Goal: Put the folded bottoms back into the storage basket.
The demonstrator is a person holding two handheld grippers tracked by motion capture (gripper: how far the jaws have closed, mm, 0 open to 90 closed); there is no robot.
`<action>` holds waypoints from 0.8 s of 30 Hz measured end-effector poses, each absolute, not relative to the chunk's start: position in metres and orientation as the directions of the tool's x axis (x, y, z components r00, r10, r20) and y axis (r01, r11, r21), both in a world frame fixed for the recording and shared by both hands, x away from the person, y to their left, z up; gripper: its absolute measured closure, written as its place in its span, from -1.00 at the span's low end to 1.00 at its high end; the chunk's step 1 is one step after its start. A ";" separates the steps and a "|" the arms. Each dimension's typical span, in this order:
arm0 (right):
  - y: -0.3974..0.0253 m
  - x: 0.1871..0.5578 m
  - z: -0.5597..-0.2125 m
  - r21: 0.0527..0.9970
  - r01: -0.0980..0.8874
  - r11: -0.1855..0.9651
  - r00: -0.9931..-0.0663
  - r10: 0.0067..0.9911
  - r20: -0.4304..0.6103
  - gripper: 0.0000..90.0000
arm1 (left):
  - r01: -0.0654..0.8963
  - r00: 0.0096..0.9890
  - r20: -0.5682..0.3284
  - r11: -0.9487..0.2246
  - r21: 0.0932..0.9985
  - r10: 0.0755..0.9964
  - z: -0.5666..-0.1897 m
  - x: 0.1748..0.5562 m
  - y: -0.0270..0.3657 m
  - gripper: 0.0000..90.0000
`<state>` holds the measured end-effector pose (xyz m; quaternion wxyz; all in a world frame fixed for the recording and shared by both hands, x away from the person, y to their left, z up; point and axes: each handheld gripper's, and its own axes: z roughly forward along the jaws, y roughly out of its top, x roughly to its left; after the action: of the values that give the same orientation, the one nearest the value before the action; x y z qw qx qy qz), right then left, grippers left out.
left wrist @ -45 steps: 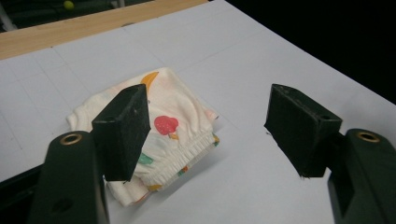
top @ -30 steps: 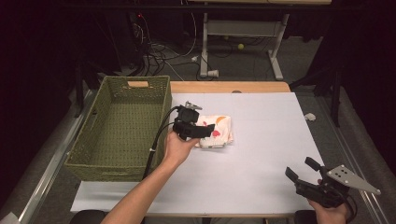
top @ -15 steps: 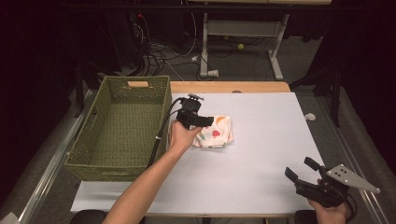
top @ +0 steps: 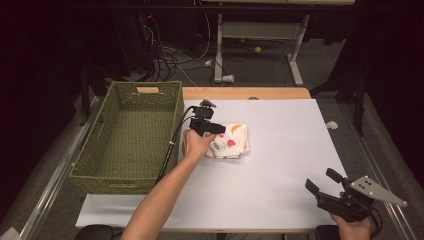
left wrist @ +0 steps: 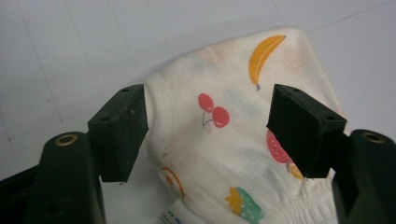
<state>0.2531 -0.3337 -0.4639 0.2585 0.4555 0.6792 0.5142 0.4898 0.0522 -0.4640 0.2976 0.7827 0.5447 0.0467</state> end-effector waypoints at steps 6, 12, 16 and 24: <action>-0.333 0.253 -0.464 0.935 0.351 0.057 -0.450 0.886 0.115 -0.64 | 0.830 0.403 -0.234 -0.245 0.502 0.885 -0.476 0.492 0.053 -0.40; -0.333 0.253 -0.464 0.934 0.352 0.058 -0.448 0.887 0.114 -0.64 | 0.845 0.395 -0.250 -0.243 0.476 0.884 -0.487 0.494 0.053 -0.40; -0.333 0.253 -0.464 0.934 0.352 0.059 -0.449 0.886 0.113 -0.64 | 0.851 0.395 -0.252 -0.249 0.462 0.884 -0.491 0.495 0.053 -0.32; -0.333 0.254 -0.464 0.933 0.356 0.060 -0.452 0.884 0.115 -0.64 | 0.851 0.411 -0.247 -0.272 0.449 0.877 -0.497 0.493 0.049 -0.26</action>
<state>0.2536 -0.3333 -0.4639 0.2579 0.4554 0.6809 0.5123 0.4933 0.0487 -0.4968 0.2645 0.7972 0.5421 0.0248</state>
